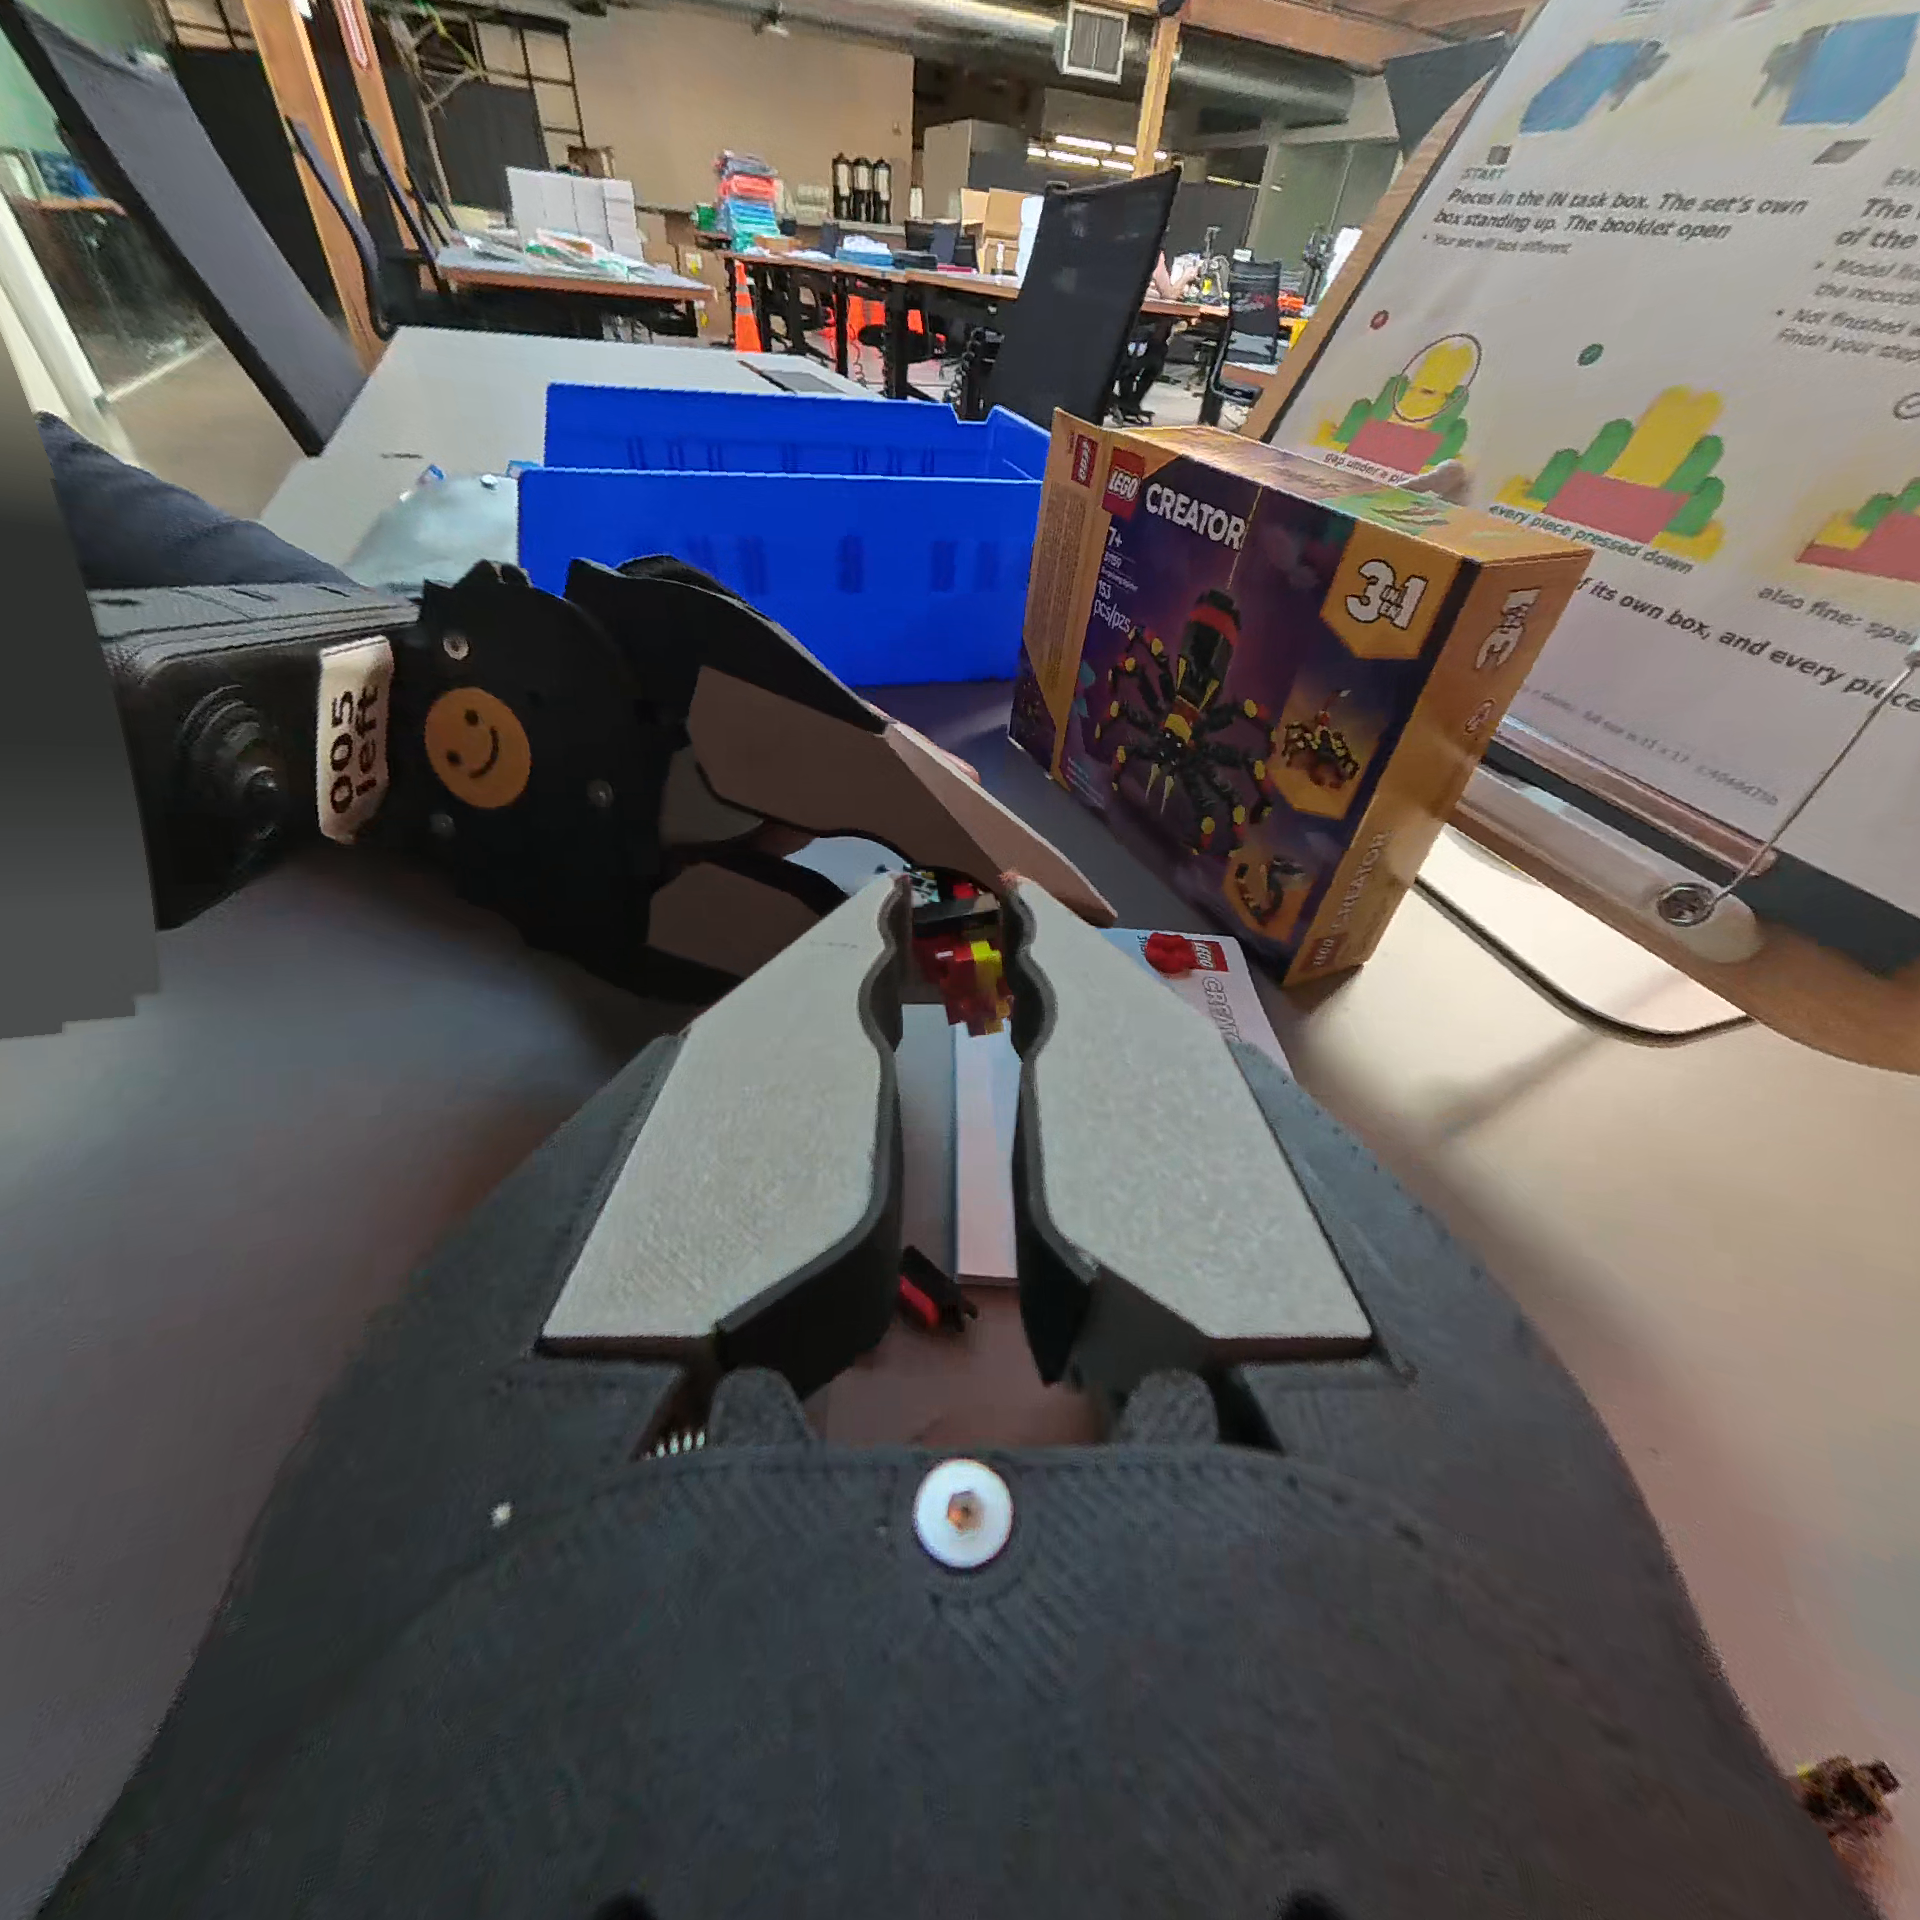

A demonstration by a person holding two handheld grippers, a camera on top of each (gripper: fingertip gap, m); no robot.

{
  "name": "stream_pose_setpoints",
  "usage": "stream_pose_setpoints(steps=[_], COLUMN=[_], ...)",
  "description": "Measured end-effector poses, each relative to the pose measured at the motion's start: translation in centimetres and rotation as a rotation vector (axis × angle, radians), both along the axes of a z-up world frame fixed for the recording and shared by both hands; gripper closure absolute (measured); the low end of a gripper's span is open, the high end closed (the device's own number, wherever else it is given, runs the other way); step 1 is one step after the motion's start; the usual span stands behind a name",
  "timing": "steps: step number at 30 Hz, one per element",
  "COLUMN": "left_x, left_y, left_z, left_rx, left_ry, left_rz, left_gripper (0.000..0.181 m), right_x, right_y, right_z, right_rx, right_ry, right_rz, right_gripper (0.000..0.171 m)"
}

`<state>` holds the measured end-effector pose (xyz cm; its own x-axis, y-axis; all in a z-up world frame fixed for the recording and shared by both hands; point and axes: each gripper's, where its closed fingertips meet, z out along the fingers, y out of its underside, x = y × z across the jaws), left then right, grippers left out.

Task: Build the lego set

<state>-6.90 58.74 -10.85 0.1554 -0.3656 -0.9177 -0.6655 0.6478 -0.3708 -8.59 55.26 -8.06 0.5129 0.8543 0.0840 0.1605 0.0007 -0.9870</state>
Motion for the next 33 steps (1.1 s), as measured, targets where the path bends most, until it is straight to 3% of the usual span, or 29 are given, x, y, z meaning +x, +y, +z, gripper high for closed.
stream_pose_setpoints(steps=[4,5,8,14,15,19,21,33], left_x=[0.1,0.4,2.5,0.6,0.4,0.4,0.6,0.6], left_y=[0.2,-0.2,-3.0,0.7,0.9,1.1,0.8,0.5], left_z=[0.0,0.0,-1.1,-1.3,-1.4,-1.4,-1.6,-1.0], left_rx=[0.050,0.073,0.157,-0.030,-0.063,-0.098,-0.083,-0.041], left_ry=[0.026,0.041,0.103,0.043,0.030,0.014,0.026,0.015], left_rz=[0.023,0.001,-0.067,0.036,0.044,0.048,0.041,0.027], left_gripper=[0.172,0.171,0.170,0.172,0.172,0.170,0.172,0.171], right_x=[0.1,0.4,0.1,1.7,1.9,1.0,0.8,0.9], right_y=[0.1,0.4,0.4,0.7,0.4,-0.1,0.3,0.0], right_z=[-0.1,0.8,3.9,1.5,1.1,-0.1,-0.8,-0.6], right_rx=[0.031,0.051,-0.011,0.027,0.042,0.114,0.169,0.135], right_ry=[-0.044,-0.007,0.207,-0.004,-0.042,-0.165,-0.232,-0.192], right_rz=[-0.036,-0.067,-0.037,-0.075,-0.071,-0.071,-0.111,-0.071], right_gripper=[0.159,0.171,0.171,0.171,0.158,0.154,0.168,0.161])
